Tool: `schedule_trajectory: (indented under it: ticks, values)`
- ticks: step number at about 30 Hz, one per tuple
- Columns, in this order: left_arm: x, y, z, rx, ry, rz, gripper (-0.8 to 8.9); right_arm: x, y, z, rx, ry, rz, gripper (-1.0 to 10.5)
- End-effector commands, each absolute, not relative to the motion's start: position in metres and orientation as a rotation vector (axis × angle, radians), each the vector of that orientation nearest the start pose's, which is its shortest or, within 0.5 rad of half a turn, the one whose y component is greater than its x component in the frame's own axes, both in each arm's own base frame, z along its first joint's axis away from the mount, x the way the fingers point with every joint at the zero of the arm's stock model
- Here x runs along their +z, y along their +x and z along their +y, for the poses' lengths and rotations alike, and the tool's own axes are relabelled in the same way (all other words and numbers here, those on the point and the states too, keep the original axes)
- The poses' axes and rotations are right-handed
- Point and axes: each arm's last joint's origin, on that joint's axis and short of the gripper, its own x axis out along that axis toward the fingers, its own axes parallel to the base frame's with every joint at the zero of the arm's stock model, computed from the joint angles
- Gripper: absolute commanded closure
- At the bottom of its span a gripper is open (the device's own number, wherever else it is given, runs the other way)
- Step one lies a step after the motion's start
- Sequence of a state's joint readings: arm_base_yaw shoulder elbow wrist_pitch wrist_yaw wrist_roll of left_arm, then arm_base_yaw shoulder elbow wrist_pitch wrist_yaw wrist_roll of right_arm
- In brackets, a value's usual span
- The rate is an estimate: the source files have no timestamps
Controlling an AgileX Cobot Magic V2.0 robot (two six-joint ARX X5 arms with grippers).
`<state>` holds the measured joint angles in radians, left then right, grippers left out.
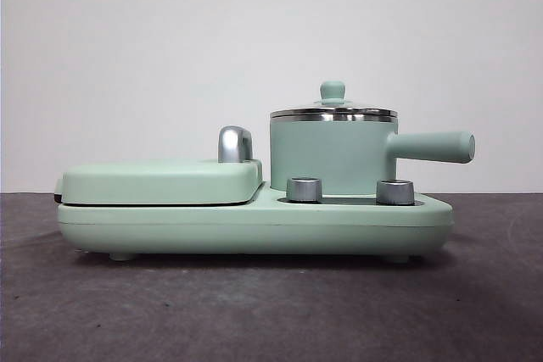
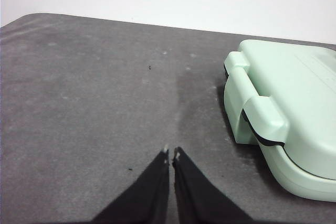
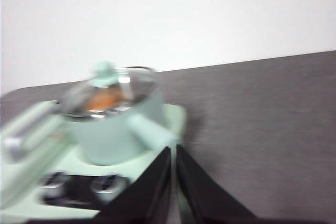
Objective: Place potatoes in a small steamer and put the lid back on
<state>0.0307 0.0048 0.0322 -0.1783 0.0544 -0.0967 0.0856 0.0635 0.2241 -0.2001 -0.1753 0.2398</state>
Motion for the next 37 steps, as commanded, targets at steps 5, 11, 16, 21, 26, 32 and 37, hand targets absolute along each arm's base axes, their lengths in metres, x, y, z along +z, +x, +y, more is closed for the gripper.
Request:
schedule_trajectory:
  ticks: [5, 11, 16, 21, 26, 32, 37]
  values:
    - [0.150, 0.096, 0.002, -0.010, -0.098, 0.177, 7.94, 0.175, 0.092, 0.001, 0.058, 0.133, 0.096, 9.3]
    - [0.150, 0.096, 0.002, -0.010, -0.098, 0.177, 7.94, 0.162, 0.094, -0.001, 0.045, 0.054, 0.120, 9.3]
    - [0.150, 0.096, 0.002, -0.010, -0.098, 0.176, 7.94, 0.150, 0.096, -0.001, 0.046, 0.026, 0.168, 9.3]
    - [0.150, 0.096, 0.002, -0.010, -0.097, 0.176, 7.94, 0.150, 0.096, -0.001, 0.045, 0.019, 0.165, 9.3]
    - [0.150, 0.096, 0.002, -0.010, -0.098, 0.176, 7.94, 0.150, 0.096, -0.001, 0.046, 0.019, 0.165, 9.3]
    - [0.150, 0.096, 0.002, -0.010, -0.098, 0.176, 7.94, 0.150, 0.096, -0.001, 0.046, 0.020, 0.165, 9.3]
    - [0.150, 0.096, 0.002, -0.010, -0.098, 0.176, 7.94, 0.150, 0.096, -0.002, 0.035, 0.024, 0.165, 9.3]
